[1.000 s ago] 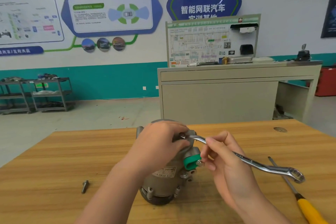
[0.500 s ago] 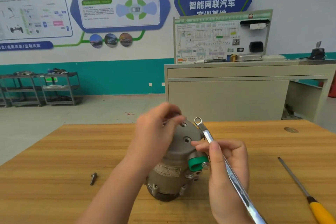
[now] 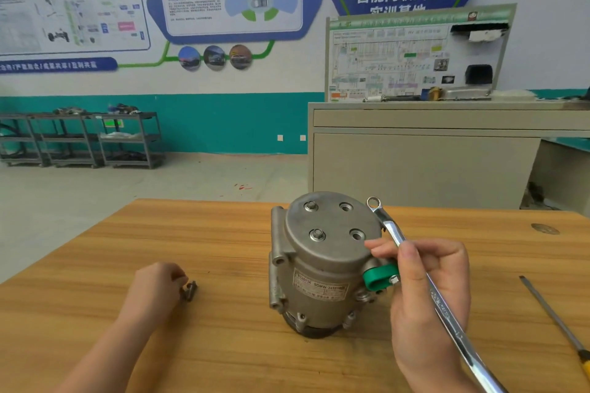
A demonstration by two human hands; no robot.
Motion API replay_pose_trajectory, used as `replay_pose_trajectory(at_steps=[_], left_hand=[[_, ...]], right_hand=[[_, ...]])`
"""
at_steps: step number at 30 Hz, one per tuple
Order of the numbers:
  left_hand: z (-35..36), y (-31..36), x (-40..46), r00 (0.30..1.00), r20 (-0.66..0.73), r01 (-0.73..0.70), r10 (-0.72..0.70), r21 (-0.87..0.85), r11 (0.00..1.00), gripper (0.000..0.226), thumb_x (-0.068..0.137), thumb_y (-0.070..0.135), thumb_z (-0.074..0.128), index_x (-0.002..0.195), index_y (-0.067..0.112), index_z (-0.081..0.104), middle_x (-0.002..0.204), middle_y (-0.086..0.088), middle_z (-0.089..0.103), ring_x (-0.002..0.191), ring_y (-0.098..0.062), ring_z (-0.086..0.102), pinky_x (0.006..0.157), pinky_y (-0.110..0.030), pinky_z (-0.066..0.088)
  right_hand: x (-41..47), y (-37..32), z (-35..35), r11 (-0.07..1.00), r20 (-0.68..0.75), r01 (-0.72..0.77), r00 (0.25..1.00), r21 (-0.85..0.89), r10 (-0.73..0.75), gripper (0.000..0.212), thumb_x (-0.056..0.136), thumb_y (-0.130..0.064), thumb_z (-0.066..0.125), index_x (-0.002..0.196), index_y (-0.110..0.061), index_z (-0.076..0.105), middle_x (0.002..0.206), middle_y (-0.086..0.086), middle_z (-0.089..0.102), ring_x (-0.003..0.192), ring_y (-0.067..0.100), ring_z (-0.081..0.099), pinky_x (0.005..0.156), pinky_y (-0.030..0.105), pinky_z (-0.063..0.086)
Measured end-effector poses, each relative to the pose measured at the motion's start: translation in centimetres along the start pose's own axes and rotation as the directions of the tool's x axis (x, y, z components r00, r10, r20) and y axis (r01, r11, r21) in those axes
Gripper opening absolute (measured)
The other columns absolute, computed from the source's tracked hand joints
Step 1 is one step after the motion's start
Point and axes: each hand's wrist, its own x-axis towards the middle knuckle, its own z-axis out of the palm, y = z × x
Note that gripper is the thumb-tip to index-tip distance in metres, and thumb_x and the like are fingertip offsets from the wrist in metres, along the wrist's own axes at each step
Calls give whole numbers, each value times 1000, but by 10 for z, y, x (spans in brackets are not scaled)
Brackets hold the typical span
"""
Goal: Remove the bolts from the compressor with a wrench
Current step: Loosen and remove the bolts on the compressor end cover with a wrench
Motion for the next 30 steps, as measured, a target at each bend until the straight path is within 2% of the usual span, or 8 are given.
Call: replay_pose_trajectory(at_steps=[6, 8, 11, 13, 17, 22, 25, 30], left_hand=[[1, 9, -7, 998, -36, -45, 46, 27, 999, 20, 95, 26, 62, 101, 11, 74, 98, -7, 70, 84, -20, 55, 74, -32, 44], [-12, 33, -21, 978, -163, -154, 127, -166, 974, 38, 95, 44, 54, 111, 14, 71, 108, -3, 67, 99, -21, 59, 80, -33, 47], [-39, 95, -54, 935, -62, -283, 350, -725, 628, 51, 87, 63, 35, 126, 37, 54, 121, 21, 59, 112, 1, 56, 83, -14, 49], [-48, 126, -72, 860, 8, -302, 510, -797, 523, 52, 85, 73, 34, 130, 48, 41, 129, 34, 48, 118, 14, 47, 93, -9, 45], [-44, 144, -97, 796, -23, -394, 605, -778, 489, 95, 60, 87, 55, 140, 42, 36, 132, 34, 39, 124, 12, 42, 95, -12, 44], [-35, 140, -118, 831, -252, -520, 496, -669, 532, 67, 76, 85, 39, 130, 45, 43, 117, 27, 42, 121, 2, 44, 97, -15, 38], [-37, 150, -121, 825, -293, -555, 483, -579, 597, 54, 74, 75, 49, 124, 56, 40, 125, 24, 32, 128, 7, 30, 103, -15, 29], [-38, 170, -121, 744, -231, -648, 627, -478, 593, 62, 72, 68, 56, 129, 43, 46, 146, 25, 24, 143, -1, 18, 118, -34, 24]], right_hand=[[-3, 1, 4, 999, 4, 25, 1000, -46, -25, 2, 89, -33, 59, 88, -34, 59, 78, 5, 69, 82, 29, 69, 81, 40, 55], [-3, -1, 4, 999, 15, 25, 1000, -47, -25, 6, 89, -38, 63, 88, -34, 59, 78, 6, 69, 82, 29, 69, 80, 36, 55], [1, -2, 4, 998, 20, -2, 1000, -69, 3, 8, 91, -22, 60, 87, -28, 56, 74, 6, 69, 79, 25, 70, 78, 28, 54], [4, -4, 3, 995, 30, -22, 999, -97, 25, 10, 90, -19, 60, 89, -21, 50, 73, 6, 70, 76, 21, 70, 76, 23, 54], [10, -21, -3, 994, -20, -44, 999, -99, 42, 19, 88, -24, 66, 77, -28, 52, 66, 7, 69, 57, 18, 65, 63, 18, 52], [1, -28, -6, 981, 30, -185, 982, -64, 188, 43, 73, -68, 68, 68, -28, 54, 57, 12, 65, 39, 21, 57, 43, 17, 42], [0, -21, -4, 967, 20, -243, 969, -74, 245, 35, 78, -61, 65, 65, -30, 53, 57, 15, 64, 38, 24, 58, 41, 19, 41], [12, -16, -10, 964, -7, -265, 964, -36, 264, 29, 86, -42, 61, 62, -30, 52, 57, 16, 64, 39, 23, 57, 42, 20, 41]])
